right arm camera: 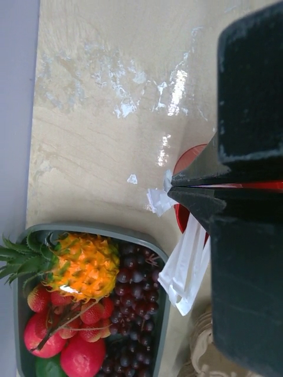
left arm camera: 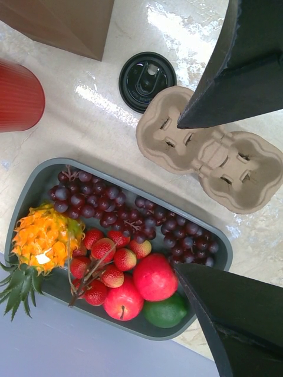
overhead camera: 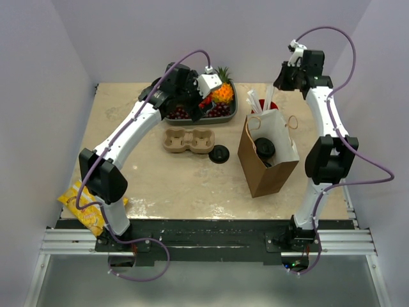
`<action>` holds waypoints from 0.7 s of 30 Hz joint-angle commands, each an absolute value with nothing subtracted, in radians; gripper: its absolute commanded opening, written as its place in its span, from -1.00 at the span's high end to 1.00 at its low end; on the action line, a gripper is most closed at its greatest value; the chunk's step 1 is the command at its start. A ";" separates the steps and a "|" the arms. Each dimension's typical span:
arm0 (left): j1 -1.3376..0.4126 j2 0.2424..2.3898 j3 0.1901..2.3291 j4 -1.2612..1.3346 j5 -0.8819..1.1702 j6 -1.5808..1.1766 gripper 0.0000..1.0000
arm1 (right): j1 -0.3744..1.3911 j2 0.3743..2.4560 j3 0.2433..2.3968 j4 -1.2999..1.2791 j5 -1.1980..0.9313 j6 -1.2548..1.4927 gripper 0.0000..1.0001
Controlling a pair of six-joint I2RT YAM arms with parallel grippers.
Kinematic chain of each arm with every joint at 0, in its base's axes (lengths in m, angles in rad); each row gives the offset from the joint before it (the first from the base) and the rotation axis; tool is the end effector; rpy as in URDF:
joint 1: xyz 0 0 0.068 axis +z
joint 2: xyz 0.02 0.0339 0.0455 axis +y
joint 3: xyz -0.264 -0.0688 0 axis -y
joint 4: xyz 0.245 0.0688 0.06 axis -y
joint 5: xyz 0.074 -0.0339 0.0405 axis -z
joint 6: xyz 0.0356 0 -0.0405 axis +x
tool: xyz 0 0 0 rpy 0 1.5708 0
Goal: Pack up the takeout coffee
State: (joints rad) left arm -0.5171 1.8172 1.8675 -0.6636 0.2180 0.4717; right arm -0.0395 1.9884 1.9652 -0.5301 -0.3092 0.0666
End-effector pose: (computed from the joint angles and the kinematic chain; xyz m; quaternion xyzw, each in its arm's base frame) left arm 0.3569 -0.2119 0.3792 0.4628 0.7529 -0.1069 0.4556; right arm 0.4653 -0.0075 0.3524 -0.0291 0.8657 0.1410 0.4794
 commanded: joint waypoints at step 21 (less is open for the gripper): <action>-0.512 1.726 1.852 -0.588 0.250 0.453 -0.99 | -0.041 1.218 1.827 -0.425 -0.569 -0.008 1.00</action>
State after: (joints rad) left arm -0.5171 1.8122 1.8660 -0.6502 0.2249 0.4713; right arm -0.0395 1.2778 1.8465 -0.3820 -0.5045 -0.0040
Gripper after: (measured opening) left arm 0.996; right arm 0.007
